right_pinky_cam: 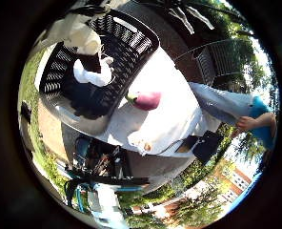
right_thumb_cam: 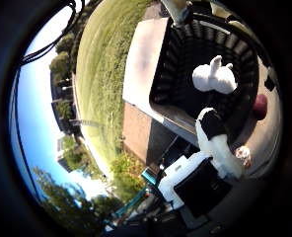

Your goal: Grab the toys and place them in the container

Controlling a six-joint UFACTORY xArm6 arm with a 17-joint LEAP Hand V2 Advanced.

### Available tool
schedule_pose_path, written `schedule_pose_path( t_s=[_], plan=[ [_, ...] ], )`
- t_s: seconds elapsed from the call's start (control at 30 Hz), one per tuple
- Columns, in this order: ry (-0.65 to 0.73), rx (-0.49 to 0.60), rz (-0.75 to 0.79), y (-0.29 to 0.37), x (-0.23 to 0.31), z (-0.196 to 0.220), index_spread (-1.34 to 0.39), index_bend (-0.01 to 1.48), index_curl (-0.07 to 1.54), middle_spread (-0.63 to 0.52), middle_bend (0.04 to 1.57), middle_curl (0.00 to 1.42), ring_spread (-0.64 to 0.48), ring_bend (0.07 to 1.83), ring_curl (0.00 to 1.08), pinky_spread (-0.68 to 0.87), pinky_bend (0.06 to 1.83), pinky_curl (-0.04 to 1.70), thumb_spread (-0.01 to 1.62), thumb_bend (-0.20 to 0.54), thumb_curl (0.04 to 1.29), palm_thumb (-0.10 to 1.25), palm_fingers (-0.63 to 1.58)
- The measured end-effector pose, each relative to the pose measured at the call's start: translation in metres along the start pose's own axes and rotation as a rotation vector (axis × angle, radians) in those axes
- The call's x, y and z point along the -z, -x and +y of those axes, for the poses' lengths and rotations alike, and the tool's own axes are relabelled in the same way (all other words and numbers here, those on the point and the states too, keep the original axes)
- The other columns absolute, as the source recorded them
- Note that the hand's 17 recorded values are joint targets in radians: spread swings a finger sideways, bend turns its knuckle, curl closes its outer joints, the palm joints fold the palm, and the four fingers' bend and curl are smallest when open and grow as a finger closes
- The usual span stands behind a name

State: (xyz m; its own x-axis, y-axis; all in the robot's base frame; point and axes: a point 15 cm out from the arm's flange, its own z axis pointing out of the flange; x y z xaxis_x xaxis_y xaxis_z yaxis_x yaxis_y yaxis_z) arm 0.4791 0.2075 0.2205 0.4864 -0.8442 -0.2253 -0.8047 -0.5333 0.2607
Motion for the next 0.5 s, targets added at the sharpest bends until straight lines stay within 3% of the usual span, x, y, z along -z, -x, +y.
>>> schedule_pose_path(
  t_s=[0.17,0.27,0.37,0.5],
  plan=[
    [-0.027,0.021,-0.02,-0.018,0.081,0.077,-0.56,0.11,0.6,0.06,0.2,0.38,0.29,0.58,0.33,0.47,0.96,0.47,1.16,-0.022,0.57,0.8,-0.08],
    [-0.066,-0.036,-0.025,-0.044,0.122,0.132,-0.49,0.09,0.51,0.09,0.21,0.38,0.29,0.56,0.32,0.48,0.94,0.44,1.16,-0.038,0.55,0.77,-0.06],
    [-0.01,-0.11,-0.05,-0.067,0.118,0.183,-0.4,0.08,0.45,0.09,0.22,0.38,0.29,0.56,0.32,0.48,0.91,0.42,1.17,-0.045,0.52,0.7,-0.04],
    [0.122,-0.202,0.059,-0.113,0.089,0.245,-0.29,0.11,0.36,0.1,0.22,0.38,0.3,0.56,0.32,0.49,0.89,0.39,1.18,-0.038,0.48,0.63,-0.02]
  ],
)
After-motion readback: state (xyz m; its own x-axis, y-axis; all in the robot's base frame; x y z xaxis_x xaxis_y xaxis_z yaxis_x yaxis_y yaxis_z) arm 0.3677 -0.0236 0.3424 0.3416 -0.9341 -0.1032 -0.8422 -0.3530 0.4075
